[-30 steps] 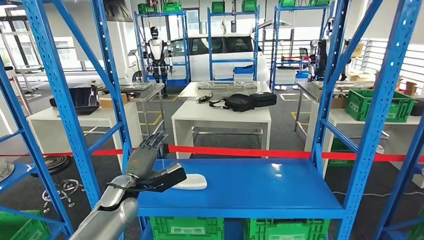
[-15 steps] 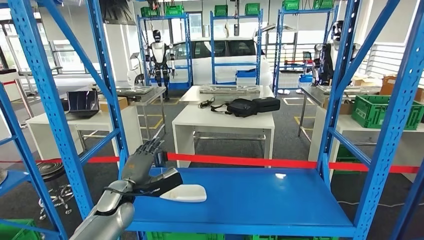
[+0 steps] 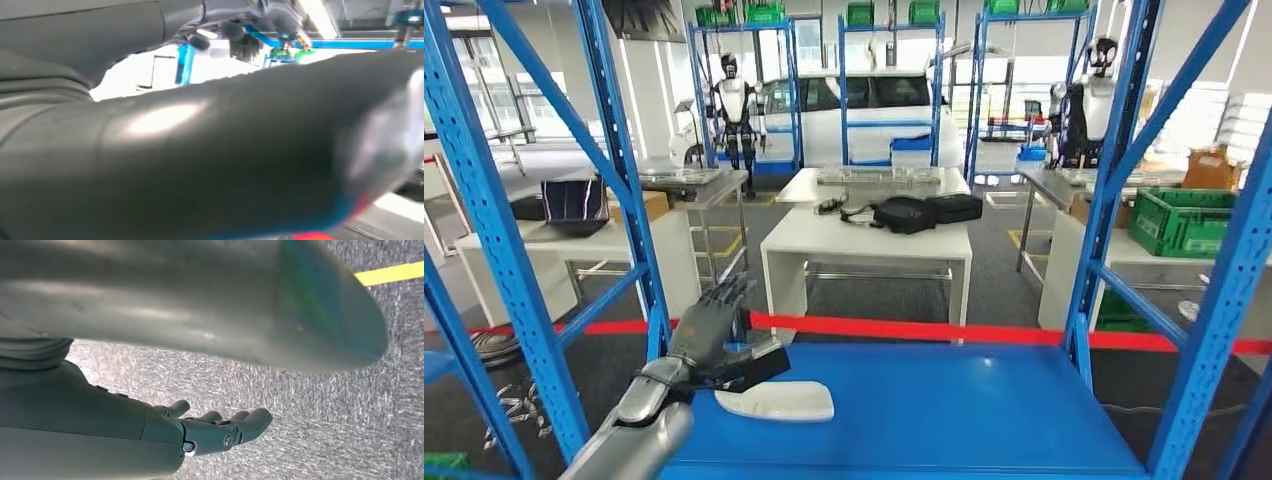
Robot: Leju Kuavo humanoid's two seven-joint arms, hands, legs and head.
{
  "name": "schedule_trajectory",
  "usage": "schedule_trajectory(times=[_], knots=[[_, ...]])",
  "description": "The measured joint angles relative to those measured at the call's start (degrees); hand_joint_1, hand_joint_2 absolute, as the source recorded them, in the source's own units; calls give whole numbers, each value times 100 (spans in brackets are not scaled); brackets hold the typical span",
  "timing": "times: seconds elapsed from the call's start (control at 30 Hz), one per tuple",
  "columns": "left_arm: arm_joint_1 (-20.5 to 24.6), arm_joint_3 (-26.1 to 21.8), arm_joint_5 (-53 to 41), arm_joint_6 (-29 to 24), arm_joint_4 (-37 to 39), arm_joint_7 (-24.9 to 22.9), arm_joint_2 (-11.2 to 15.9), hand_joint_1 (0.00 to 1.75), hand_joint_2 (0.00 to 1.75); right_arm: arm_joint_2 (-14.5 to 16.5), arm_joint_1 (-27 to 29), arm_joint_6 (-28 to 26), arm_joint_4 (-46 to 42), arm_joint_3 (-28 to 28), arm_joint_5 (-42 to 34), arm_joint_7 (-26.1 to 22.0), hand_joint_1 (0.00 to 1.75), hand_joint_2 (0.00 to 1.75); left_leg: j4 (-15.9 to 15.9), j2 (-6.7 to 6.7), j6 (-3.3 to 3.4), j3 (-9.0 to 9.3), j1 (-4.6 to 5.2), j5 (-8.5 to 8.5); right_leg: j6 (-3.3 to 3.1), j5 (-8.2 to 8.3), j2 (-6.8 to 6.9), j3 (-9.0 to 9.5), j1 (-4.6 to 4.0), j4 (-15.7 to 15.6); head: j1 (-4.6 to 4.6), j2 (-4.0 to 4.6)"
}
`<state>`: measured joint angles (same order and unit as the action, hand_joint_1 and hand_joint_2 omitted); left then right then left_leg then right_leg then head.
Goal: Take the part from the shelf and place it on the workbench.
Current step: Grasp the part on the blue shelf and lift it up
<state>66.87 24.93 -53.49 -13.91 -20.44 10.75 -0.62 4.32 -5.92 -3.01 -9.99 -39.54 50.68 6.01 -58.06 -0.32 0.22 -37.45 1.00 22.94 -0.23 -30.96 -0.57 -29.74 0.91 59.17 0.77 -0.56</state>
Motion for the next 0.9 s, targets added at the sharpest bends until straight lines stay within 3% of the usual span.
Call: schedule_trajectory(times=[0.07,0.1,0.2,0.23,0.27,0.33,0.4,0.47,0.57,0.63,0.7,0.73,0.77,0.8,0.87,0.9], knots=[[21,1,0,1,-11,7,-12,0,0,0,-6,-1,0,0,2,-5,0,0,59,1,69,121,-25,21,35,-11,13,-79,-5,226,5,2],[37,2,1,1,-18,6,-25,0,0,-1,-13,-1,0,0,4,-7,0,0,82,0,100,177,-35,41,52,-56,18,-235,-4,490,10,1],[20,3,0,1,-16,8,-62,0,0,-4,-15,-1,0,0,7,-7,0,0,79,-19,148,269,-30,152,109,-359,25,-929,-7,1437,25,1],[-4,3,0,1,-13,8,-67,0,0,-5,-8,-1,0,0,7,-5,0,0,69,-25,146,309,-29,198,123,-382,25,-1087,-7,1543,26,1],[-22,3,0,1,-11,10,-69,0,0,-6,-1,-1,0,0,7,-4,0,0,54,-29,139,357,-28,249,130,-271,28,-1146,-6,1454,30,1],[-32,3,1,1,-9,14,-75,0,0,-10,6,-2,0,-1,7,2,0,0,16,-30,112,460,-30,367,122,282,35,-1009,1,770,35,1],[-27,4,1,1,-3,23,-80,0,0,-16,6,-3,0,-2,7,11,0,0,-14,-33,59,511,-21,464,75,597,44,-840,-21,154,35,4],[-39,5,0,1,4,30,-81,0,0,-20,19,-5,0,-3,7,19,0,0,-33,-41,-15,528,-12,499,1,577,44,-792,-52,4,29,5],[-45,5,0,1,-8,31,-74,0,0,-25,40,-7,0,-6,7,17,0,0,-198,-37,-113,500,-18,539,-111,580,36,-652,-25,-43,23,1],[-32,5,1,1,-14,36,-72,0,0,-32,30,-8,0,-7,7,15,0,0,-757,-24,-172,187,-45,698,-159,523,35,-537,-1,-67,14,1],[-55,5,1,2,-4,45,-73,0,0,-39,26,-9,0,-7,7,15,0,0,-1498,-15,-225,-296,-82,954,-172,441,34,-441,5,-70,10,1],[-79,5,1,3,2,49,-72,0,0,-39,33,-9,0,-7,7,15,0,0,-1700,-12,-233,-477,-98,1012,-167,397,30,-388,6,-70,9,1],[-98,5,1,4,8,49,-71,0,0,-39,43,-9,0,-7,7,15,0,0,-1710,-10,-231,-563,-108,959,-158,351,25,-331,9,-69,8,1],[-107,5,1,6,11,49,-71,0,0,-39,52,-9,0,-7,7,14,0,0,-1503,-7,-222,-542,-115,776,-146,304,21,-267,11,-68,7,1],[-102,5,1,8,12,49,-71,0,0,-39,55,-8,0,-7,7,11,0,0,-690,-1,-189,-283,-116,221,-112,204,18,-139,13,-69,5,1],[-94,6,1,11,14,49,-72,0,0,-39,51,-8,0,-7,7,10,0,0,-329,2,-174,-152,-104,68,-86,162,16,-98,10,-71,4,2]])
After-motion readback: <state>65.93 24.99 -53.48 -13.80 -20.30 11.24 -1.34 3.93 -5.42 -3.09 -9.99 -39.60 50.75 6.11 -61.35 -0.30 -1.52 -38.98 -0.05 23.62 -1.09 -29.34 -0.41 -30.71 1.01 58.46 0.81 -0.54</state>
